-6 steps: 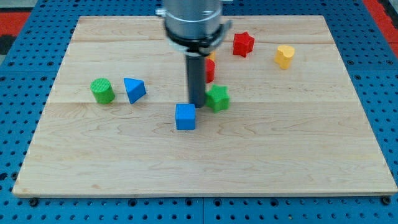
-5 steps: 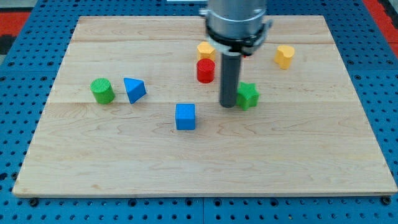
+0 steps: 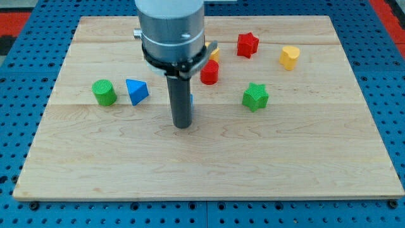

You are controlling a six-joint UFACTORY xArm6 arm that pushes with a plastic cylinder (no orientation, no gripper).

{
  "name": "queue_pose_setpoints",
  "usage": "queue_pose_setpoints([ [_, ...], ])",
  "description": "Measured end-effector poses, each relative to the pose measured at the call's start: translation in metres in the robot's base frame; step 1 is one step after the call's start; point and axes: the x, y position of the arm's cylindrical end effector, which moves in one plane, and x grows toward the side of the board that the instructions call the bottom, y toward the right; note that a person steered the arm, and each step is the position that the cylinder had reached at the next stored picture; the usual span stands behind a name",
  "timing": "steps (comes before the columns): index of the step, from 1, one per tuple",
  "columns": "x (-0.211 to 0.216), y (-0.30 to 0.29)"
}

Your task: Slightly move the blue cube towards up

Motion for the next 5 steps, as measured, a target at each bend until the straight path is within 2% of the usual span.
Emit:
queue_pose_setpoints([
  [1,-0.005,-0.003],
  [3,0.019,0.000],
  [5,0.021,0.000],
])
